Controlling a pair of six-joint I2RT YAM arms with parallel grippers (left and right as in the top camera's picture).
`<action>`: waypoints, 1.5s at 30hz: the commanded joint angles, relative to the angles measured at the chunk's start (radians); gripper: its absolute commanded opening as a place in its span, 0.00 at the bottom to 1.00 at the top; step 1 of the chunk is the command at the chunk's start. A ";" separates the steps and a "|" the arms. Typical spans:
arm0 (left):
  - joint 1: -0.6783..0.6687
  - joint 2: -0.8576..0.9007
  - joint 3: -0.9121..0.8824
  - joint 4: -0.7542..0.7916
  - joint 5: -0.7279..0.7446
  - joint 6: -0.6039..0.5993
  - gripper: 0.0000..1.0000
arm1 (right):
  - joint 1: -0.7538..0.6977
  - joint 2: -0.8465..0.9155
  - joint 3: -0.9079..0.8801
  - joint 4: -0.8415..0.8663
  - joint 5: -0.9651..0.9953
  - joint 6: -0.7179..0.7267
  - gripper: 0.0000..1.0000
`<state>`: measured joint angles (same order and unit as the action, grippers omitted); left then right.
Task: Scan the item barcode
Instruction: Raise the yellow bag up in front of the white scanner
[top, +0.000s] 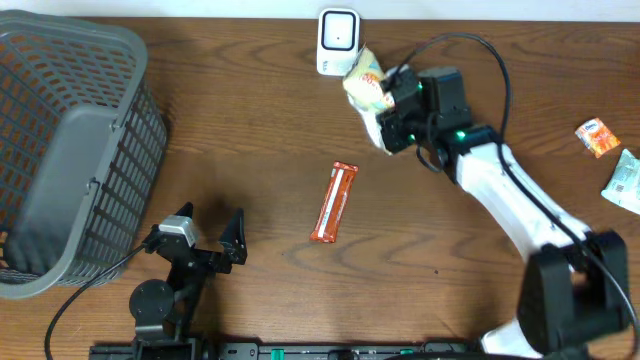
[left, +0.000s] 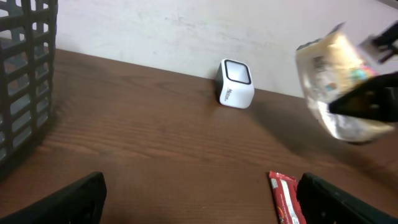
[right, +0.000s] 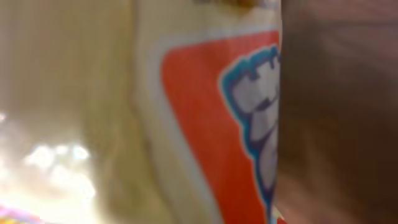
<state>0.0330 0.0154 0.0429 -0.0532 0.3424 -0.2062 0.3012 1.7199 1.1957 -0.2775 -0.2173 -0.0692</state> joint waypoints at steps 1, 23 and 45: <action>0.005 -0.003 -0.028 -0.012 0.016 0.003 0.98 | 0.017 0.130 0.143 0.012 0.230 -0.001 0.01; 0.005 -0.003 -0.028 -0.012 0.016 0.003 0.98 | 0.124 0.757 0.920 0.006 0.865 -0.296 0.01; 0.005 -0.003 -0.028 -0.012 0.016 0.003 0.98 | 0.143 0.762 0.920 0.109 0.992 -0.621 0.01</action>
<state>0.0330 0.0158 0.0429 -0.0528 0.3424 -0.2058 0.4416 2.4844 2.0842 -0.1738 0.7547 -0.6483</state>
